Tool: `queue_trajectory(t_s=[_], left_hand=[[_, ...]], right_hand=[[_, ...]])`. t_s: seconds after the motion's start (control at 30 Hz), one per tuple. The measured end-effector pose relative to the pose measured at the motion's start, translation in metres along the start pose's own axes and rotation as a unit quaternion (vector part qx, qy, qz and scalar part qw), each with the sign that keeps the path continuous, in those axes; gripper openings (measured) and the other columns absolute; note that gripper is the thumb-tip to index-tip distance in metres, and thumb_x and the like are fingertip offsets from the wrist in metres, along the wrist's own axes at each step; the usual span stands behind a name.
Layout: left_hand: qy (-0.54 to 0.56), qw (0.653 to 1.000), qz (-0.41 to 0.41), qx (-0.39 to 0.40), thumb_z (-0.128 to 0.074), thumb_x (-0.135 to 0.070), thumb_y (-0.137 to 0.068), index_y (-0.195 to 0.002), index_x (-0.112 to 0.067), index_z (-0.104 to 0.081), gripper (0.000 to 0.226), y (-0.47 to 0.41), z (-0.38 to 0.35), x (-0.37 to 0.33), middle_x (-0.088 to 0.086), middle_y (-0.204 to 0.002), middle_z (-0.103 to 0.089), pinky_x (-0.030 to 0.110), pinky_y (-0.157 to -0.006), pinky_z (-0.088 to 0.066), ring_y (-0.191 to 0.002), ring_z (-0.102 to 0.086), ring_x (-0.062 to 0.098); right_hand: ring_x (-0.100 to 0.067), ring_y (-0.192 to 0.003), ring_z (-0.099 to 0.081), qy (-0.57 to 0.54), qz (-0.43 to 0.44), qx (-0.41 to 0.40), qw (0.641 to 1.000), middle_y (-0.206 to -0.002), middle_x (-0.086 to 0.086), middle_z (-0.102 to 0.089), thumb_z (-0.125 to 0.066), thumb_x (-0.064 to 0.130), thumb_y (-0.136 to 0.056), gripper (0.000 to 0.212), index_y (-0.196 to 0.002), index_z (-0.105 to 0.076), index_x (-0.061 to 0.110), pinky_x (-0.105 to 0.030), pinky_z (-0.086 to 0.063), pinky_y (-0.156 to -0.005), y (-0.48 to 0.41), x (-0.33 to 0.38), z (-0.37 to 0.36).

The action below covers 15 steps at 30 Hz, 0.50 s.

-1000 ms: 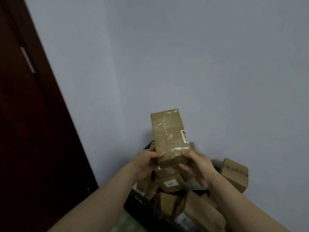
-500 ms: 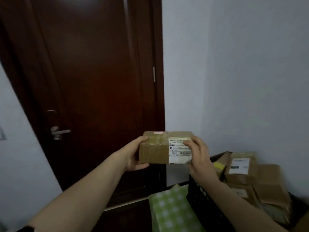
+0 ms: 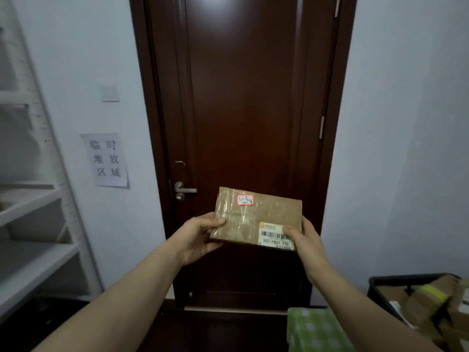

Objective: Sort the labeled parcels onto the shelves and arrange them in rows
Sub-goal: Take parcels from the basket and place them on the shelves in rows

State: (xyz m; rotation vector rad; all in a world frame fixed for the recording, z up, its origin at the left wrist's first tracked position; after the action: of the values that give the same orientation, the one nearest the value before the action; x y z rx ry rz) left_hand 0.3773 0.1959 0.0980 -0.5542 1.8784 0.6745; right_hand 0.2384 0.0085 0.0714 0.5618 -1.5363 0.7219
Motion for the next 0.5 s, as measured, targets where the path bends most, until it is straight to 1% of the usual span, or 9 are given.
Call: queue_trajectory(t_s=[0.1, 0.2, 0.27, 0.33, 0.4, 0.5], left_hand=[[0.019, 1.0, -0.017, 0.0, -0.062, -0.006, -0.076, -0.121, -0.01, -0.062, 0.046, 0.01, 0.021, -0.005, 0.007, -0.112, -0.066, 0.037, -0.101, -0.045, -0.109, -0.059, 0.022], [0.029, 0.999, -0.025, -0.01, -0.06, -0.004, -0.076, -0.12, -0.011, -0.063, 0.044, 0.017, 0.04, -0.007, 0.008, -0.112, -0.065, 0.035, -0.099, -0.046, -0.106, -0.059, 0.022], [0.03, 0.999, -0.028, -0.017, -0.06, -0.005, -0.074, -0.119, -0.011, -0.064, 0.045, 0.022, 0.051, -0.009, 0.008, -0.115, -0.064, 0.036, -0.1, -0.045, -0.107, -0.059, 0.022], [0.031, 0.999, -0.03, -0.024, -0.06, -0.005, -0.071, -0.115, -0.012, -0.064, 0.045, 0.025, 0.062, -0.009, 0.008, -0.116, -0.063, 0.036, -0.101, -0.044, -0.107, -0.058, 0.023], [0.033, 0.998, -0.032, -0.034, -0.059, -0.005, -0.069, -0.113, -0.013, -0.064, 0.045, 0.027, 0.071, -0.01, 0.008, -0.116, -0.061, 0.036, -0.098, -0.044, -0.106, -0.058, 0.023], [0.029, 0.998, -0.034, -0.046, -0.057, -0.005, -0.067, -0.107, -0.013, -0.065, 0.042, 0.033, 0.082, -0.011, 0.008, -0.112, -0.06, 0.034, -0.093, -0.046, -0.102, -0.057, 0.022]], right_hand=[[-0.014, -0.098, -0.065, -0.005, 0.015, 0.012, 1.0, -0.109, 0.004, -0.064, -0.057, 0.011, -0.09, 0.051, -0.137, -0.042, 0.021, -0.029, -0.052, -0.082, 0.004, 0.006, -0.026], [-0.012, -0.097, -0.064, -0.003, 0.027, 0.021, 0.999, -0.108, 0.005, -0.064, -0.057, 0.01, -0.09, 0.05, -0.137, -0.042, 0.021, -0.023, -0.05, -0.075, 0.006, 0.009, -0.046], [-0.011, -0.097, -0.064, 0.002, 0.035, 0.031, 0.999, -0.109, 0.006, -0.063, -0.057, 0.011, -0.09, 0.052, -0.139, -0.041, 0.02, -0.021, -0.048, -0.073, 0.007, 0.012, -0.059], [-0.01, -0.097, -0.064, 0.005, 0.039, 0.038, 0.999, -0.109, 0.006, -0.062, -0.057, 0.011, -0.09, 0.054, -0.14, -0.039, 0.019, -0.021, -0.048, -0.073, 0.007, 0.012, -0.069], [-0.009, -0.097, -0.063, 0.008, 0.039, 0.043, 0.998, -0.11, 0.007, -0.062, -0.058, 0.011, -0.09, 0.055, -0.141, -0.038, 0.019, -0.022, -0.049, -0.075, 0.008, 0.012, -0.078], [-0.01, -0.098, -0.063, 0.016, 0.039, 0.05, 0.998, -0.113, 0.004, -0.062, -0.058, 0.011, -0.09, 0.056, -0.141, -0.038, 0.019, -0.025, -0.05, -0.08, 0.009, 0.011, -0.09]])
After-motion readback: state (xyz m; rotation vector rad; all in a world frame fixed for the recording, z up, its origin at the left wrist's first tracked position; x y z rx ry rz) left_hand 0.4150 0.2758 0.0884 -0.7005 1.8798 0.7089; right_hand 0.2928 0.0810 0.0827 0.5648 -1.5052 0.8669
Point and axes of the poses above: each hand's wrist, its own y-axis away from the middle knuckle, its own z-axis out of the back of the hand, x = y × z, the point moved 4 cm from there along -y, towards the middle knuckle
